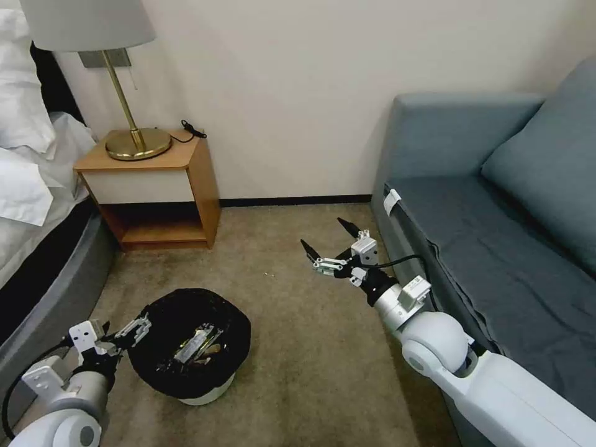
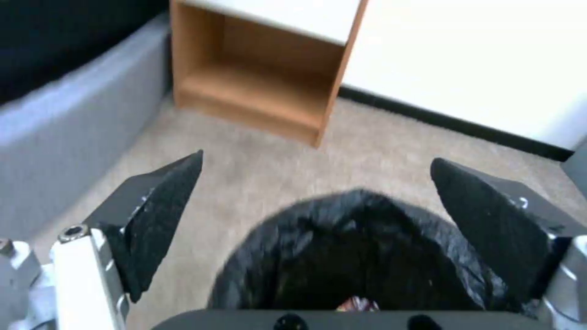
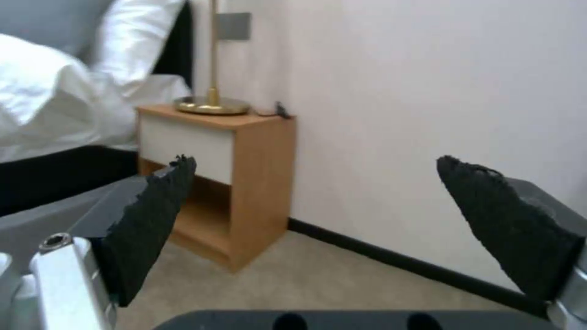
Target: Pick up the trash bin, then pick up the garbage on the floor and place it into the trash bin.
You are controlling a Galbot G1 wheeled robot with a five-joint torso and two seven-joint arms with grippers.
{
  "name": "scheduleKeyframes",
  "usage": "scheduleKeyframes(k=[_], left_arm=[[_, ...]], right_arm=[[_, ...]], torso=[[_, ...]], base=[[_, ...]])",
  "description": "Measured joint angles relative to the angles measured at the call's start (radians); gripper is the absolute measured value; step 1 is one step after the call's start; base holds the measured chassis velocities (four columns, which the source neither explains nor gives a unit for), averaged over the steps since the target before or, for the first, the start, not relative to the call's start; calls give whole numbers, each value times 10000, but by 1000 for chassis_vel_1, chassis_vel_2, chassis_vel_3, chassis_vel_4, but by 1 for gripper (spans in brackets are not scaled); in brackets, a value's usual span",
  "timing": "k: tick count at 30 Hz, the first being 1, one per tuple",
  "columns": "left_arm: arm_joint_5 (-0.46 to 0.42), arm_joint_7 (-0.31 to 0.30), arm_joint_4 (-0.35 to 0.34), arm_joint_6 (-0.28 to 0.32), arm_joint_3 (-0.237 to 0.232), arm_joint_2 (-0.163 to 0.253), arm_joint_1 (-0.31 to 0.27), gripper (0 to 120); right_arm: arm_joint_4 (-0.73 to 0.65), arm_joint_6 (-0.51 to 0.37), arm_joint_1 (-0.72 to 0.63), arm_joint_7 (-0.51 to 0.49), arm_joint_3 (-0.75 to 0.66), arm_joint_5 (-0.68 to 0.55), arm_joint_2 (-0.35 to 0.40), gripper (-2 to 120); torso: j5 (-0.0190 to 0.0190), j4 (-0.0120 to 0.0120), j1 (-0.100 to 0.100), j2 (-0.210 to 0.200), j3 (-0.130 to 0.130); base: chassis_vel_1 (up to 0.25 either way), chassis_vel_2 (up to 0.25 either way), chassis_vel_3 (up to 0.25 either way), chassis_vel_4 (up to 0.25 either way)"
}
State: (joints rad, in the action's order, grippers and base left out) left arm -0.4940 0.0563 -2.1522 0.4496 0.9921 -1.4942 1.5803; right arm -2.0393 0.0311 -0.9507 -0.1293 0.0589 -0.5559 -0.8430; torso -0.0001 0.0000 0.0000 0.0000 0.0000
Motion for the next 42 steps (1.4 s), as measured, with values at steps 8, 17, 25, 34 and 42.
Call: scheduleKeyframes(k=[8,17,25,34,42], left_arm=[[848,971,92,-1684,-91,443,323,100],[1833,2246,51,-2634,-410,499,403,100],[2041,2456,-145,-2948,-441,452,428,100],[2413,2449,-287,-3310,-680,463,468,100],[2557,2327,-126,-3336,-1113,575,221,100]], right_arm=[[-564,-635,-632,-820,-838,285,-307,100],[-1197,-929,-2166,-1360,-2487,916,-1296,100],[-1455,-675,-2798,-1247,-2753,1518,-1724,100],[-1751,175,-3831,-658,-3463,2916,-2979,100],[-1925,588,-4548,-560,-4072,3975,-4144,100]], torso=[[0,-1,-1,0,0],[0,-1,0,0,0],[1,-1,0,0,0],[0,0,0,0,-1],[-1,0,0,0,0]], base=[[0,0,0,0],[0,0,0,0],[0,0,0,0],[0,0,0,0],[0,0,0,0]])
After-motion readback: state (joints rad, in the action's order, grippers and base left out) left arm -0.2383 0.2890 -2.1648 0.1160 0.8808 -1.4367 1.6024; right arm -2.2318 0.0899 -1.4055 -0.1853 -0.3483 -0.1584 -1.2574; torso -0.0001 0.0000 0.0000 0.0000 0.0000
